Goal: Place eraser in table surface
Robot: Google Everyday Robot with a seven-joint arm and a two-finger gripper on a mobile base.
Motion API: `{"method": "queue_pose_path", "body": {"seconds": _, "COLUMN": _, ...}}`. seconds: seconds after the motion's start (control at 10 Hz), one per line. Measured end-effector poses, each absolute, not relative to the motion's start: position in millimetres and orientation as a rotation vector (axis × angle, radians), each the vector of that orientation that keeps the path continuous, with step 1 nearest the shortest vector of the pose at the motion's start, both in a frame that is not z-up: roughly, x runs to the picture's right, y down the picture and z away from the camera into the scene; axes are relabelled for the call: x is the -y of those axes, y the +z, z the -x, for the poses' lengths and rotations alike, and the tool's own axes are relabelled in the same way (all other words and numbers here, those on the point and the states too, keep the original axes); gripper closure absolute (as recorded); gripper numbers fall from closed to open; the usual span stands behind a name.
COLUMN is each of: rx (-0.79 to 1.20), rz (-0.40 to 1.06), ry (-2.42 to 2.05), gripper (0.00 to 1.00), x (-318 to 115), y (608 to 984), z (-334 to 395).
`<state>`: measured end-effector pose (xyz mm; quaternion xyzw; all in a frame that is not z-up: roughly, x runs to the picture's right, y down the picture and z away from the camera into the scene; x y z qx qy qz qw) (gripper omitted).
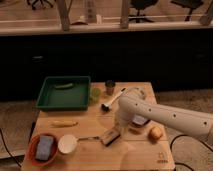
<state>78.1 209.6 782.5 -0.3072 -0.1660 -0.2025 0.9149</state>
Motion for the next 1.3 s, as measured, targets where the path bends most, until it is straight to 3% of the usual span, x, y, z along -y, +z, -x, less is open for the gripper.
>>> {"method": "queue_pose_path", "body": {"seconds": 0.5, "rx": 0.397, "rz": 0.605, "ry": -0.495, "gripper": 1.0, "x": -180, "y": 730, "z": -64}}
{"method": "queue_pose_path", "body": {"seconds": 1.3, "rx": 0.461, "rz": 0.626, "ry": -0.612, "gripper": 1.0, "x": -182, "y": 681, "z": -64}}
